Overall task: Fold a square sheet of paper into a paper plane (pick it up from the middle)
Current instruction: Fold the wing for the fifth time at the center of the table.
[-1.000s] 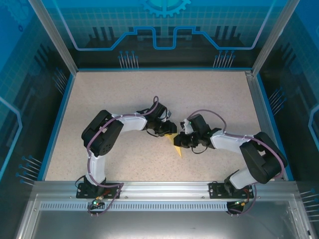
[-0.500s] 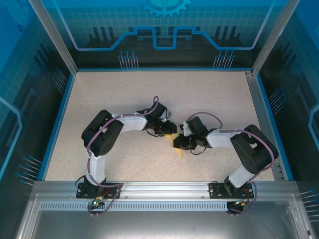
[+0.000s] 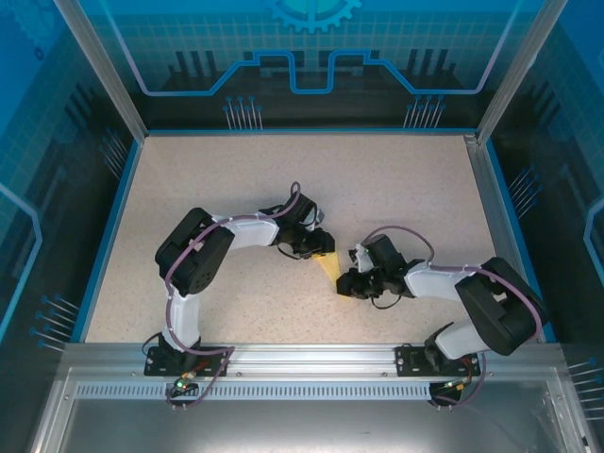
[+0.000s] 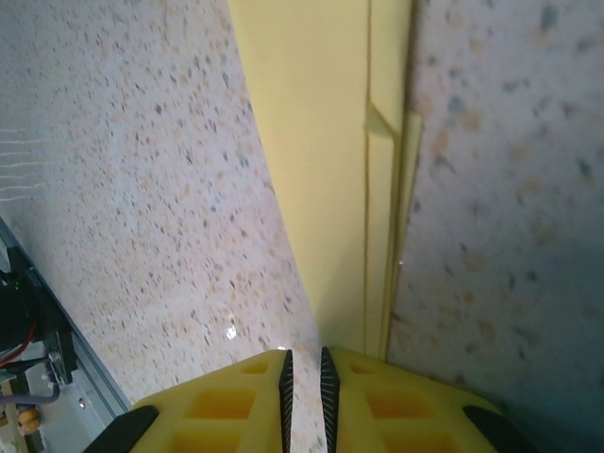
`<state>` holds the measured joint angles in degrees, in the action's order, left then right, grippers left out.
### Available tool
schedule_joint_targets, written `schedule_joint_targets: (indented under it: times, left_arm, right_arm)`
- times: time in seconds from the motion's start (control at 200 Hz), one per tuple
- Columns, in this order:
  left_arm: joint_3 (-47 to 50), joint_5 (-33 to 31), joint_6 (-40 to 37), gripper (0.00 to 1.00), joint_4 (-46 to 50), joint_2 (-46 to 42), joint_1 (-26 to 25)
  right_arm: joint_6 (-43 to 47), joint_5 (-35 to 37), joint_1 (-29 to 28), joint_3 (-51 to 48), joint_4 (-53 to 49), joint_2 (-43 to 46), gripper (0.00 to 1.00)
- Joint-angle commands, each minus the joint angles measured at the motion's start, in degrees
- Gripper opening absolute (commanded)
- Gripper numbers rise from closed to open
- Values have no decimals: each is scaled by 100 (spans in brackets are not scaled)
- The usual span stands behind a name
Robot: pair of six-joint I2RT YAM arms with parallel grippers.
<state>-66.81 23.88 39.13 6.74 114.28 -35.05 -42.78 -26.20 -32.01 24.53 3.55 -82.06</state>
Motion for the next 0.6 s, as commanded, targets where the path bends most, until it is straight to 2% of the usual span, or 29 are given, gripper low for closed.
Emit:
schedule_joint_targets:
  times: [0.0,0.19,0.365,0.595]
  left_arm:
    - [-15,-321,77,38,392,293,90]
    - [-10,-305,77,38,385,267,82]
    - [79,-292,86,39,315,225,80]
    - [169,-256,134,39,235,204,78]
  right_arm:
    - [138,-80,-121,-257,-1002,174,19]
    - [175,126,-121,-228,-1429,766,19]
    - [144,536,-121,77,-1795,1557,24]
    - [-2,755,-103,404,-1477,1782,31]
